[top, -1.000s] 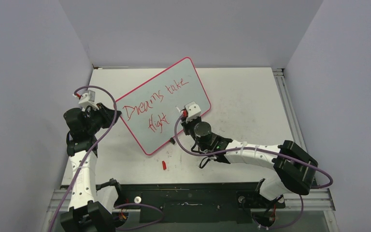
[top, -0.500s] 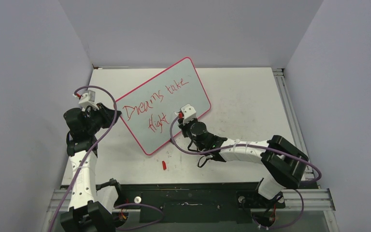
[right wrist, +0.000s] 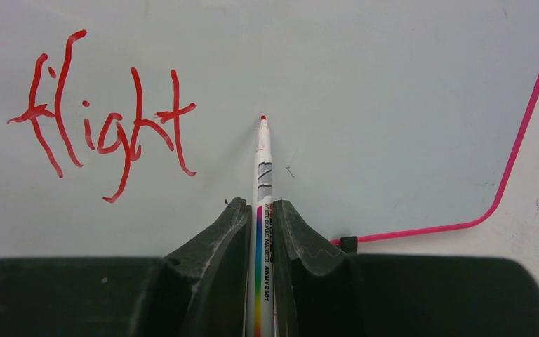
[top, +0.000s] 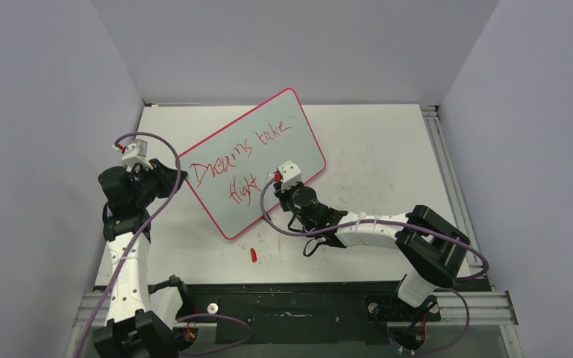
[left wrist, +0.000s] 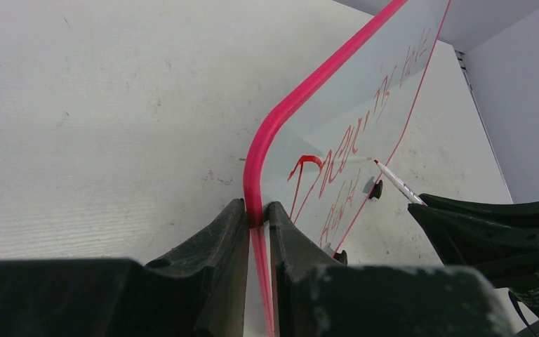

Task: Write a sentence on the whiteboard

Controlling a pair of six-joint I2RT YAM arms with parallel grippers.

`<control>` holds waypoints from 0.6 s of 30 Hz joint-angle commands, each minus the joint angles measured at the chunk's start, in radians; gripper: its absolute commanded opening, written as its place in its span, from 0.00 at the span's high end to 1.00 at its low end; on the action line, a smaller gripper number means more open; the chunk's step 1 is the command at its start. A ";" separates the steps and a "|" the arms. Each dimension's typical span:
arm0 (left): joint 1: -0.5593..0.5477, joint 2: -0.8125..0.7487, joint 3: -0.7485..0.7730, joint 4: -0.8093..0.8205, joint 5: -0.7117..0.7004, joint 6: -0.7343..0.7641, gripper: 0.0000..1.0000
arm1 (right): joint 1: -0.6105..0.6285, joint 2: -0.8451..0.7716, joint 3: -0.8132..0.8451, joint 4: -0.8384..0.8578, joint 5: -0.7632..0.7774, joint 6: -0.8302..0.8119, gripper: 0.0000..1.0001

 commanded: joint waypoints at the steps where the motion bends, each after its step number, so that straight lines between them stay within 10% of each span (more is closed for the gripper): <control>1: -0.016 0.002 0.012 -0.007 0.027 0.014 0.87 | -0.005 0.014 0.038 0.059 -0.008 0.008 0.95; 18: -0.016 -0.001 0.012 -0.007 0.031 0.012 0.87 | 0.019 -0.017 -0.056 0.042 0.017 0.070 0.95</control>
